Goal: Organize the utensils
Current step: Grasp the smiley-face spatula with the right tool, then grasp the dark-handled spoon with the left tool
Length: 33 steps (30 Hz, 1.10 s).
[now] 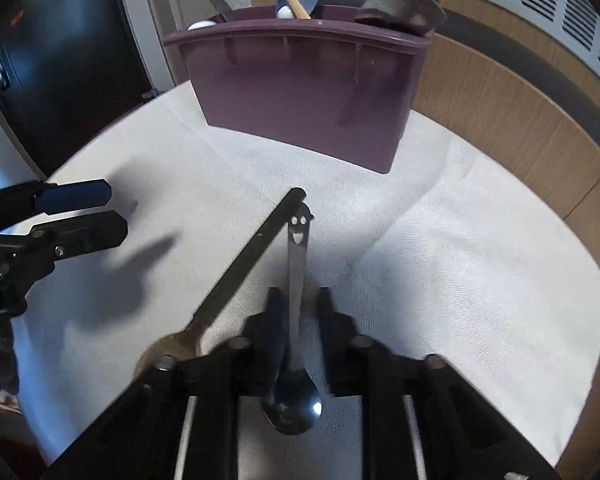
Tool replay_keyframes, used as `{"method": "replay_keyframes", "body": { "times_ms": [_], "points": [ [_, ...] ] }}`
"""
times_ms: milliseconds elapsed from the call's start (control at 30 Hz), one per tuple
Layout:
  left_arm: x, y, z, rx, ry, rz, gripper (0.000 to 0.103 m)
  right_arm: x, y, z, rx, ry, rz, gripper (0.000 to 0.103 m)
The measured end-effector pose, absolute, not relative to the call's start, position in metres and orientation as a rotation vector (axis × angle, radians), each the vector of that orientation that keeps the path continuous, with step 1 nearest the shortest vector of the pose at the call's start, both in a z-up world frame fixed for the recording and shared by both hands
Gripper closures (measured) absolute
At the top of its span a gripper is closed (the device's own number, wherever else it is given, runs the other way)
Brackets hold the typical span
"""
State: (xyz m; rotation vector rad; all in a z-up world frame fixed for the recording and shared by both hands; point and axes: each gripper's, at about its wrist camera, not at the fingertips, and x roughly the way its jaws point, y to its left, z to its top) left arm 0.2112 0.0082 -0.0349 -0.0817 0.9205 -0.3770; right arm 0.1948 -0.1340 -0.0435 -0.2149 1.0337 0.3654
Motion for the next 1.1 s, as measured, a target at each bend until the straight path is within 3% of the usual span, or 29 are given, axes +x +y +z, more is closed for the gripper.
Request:
{"method": "replay_keyframes", "body": {
  "times_ms": [733,1033,1100],
  "points": [
    [0.241,-0.079,-0.059,0.065,1.071,-0.398,0.048,0.147,-0.222,-0.021,-0.036,0.916,0.235,0.098],
    [0.255,-0.083,-0.058,0.029,1.112,-0.327,0.052,0.143,-0.217,-0.014,-0.022,0.873,0.235,0.098],
    [0.254,-0.082,-0.057,0.036,1.105,-0.32,0.06,0.143,-0.215,-0.015,-0.026,0.87,0.238,0.098]
  ]
}}
